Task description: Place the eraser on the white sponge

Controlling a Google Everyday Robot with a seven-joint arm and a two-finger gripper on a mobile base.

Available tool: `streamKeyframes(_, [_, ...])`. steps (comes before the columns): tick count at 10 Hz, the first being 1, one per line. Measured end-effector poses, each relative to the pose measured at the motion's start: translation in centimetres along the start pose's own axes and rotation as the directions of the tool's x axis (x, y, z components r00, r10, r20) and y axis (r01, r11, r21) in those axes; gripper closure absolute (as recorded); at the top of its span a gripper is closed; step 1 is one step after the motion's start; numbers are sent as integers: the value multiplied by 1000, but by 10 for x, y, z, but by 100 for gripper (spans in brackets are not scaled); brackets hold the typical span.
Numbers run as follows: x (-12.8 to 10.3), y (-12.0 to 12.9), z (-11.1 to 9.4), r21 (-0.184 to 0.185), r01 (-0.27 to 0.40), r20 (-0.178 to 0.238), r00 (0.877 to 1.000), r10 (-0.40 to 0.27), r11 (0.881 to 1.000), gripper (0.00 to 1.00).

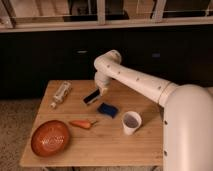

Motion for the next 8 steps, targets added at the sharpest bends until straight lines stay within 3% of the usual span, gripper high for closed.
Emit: streamKeyframes(8, [-1, 11, -15, -5, 39, 47, 998, -38, 999, 99])
